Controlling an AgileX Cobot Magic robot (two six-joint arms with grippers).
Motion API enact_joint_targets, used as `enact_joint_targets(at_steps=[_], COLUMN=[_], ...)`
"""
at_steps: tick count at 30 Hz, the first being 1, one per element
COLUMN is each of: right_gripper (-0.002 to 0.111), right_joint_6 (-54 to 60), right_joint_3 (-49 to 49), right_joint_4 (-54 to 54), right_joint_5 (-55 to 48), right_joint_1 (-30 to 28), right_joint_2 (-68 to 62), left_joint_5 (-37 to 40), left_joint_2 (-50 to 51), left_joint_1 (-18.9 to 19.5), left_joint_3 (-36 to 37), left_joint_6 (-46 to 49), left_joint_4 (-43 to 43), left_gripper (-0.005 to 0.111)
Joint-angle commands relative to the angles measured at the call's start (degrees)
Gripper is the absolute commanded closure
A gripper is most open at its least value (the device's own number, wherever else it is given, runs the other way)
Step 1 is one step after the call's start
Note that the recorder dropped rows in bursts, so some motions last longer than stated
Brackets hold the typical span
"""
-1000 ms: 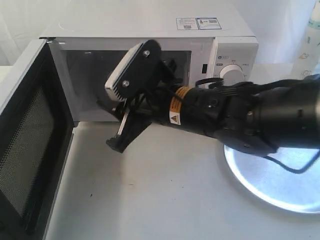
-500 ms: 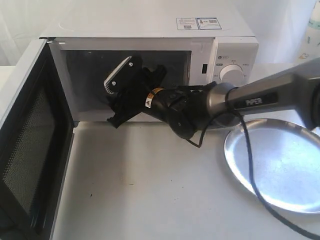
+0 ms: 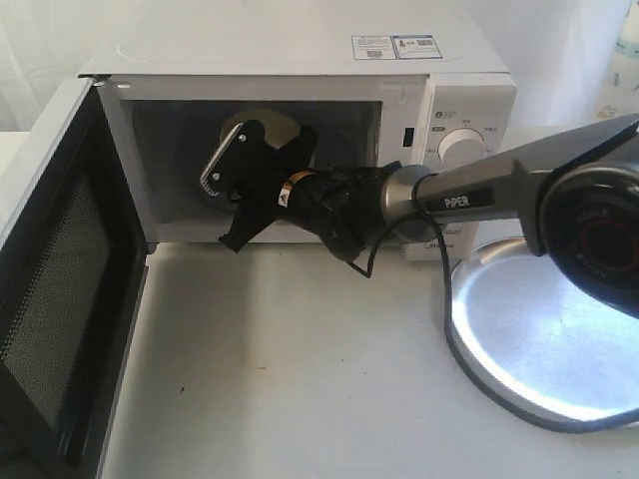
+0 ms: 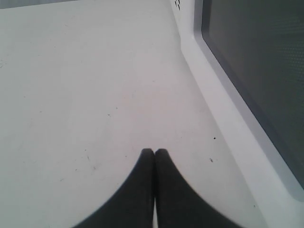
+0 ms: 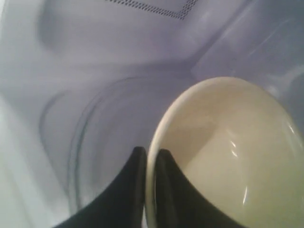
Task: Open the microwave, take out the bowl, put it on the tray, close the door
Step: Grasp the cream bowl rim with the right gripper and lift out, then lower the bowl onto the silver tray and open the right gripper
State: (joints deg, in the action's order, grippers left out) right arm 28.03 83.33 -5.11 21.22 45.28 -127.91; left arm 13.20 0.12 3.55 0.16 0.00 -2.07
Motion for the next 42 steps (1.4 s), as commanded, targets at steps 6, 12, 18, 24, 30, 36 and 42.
enact_joint_targets(at_steps=[6, 12, 18, 24, 30, 36, 42], right_gripper=[0.108, 0.108, 0.108, 0.108, 0.108, 0.108, 0.108], right_joint_6=[3.7, 3.6, 0.7, -20.8, -36.1, -47.6, -55.8], right_joint_3=[-0.1, -0.1, -0.2, -5.4, -15.4, -25.2, -30.8], right_joint_4=[-3.9, -3.7, -4.5, -14.5, -28.3, -40.4, -46.1], right_joint_5=[-30.8, -45.4, -66.5, -85.1, -91.2, -84.1, -68.4], right_joint_1=[7.3, 10.7, 11.8, 11.2, 8.2, 1.9, -4.9], right_joint_2=[8.9, 14.9, 20.4, 24.1, 28.2, 29.8, 27.6], left_joint_5=[0.1, 0.1, 0.1, 0.1, 0.1, 0.1, 0.1], left_joint_2=[-0.1, -0.1, -0.1, -0.1, -0.1, -0.1, -0.1], left_joint_1=[-0.3, -0.3, -0.3, -0.3, -0.3, -0.3, -0.3], left_joint_3=[-0.2, -0.2, -0.2, -0.2, -0.2, -0.2, -0.2], left_joint_6=[0.0, 0.0, 0.0, 0.0, 0.0, 0.0, 0.0], left_joint_4=[-0.5, -0.5, -0.5, -0.5, -0.5, -0.5, -0.5], left_gripper=[0.107, 0.107, 0.107, 0.107, 0.107, 0.107, 0.107])
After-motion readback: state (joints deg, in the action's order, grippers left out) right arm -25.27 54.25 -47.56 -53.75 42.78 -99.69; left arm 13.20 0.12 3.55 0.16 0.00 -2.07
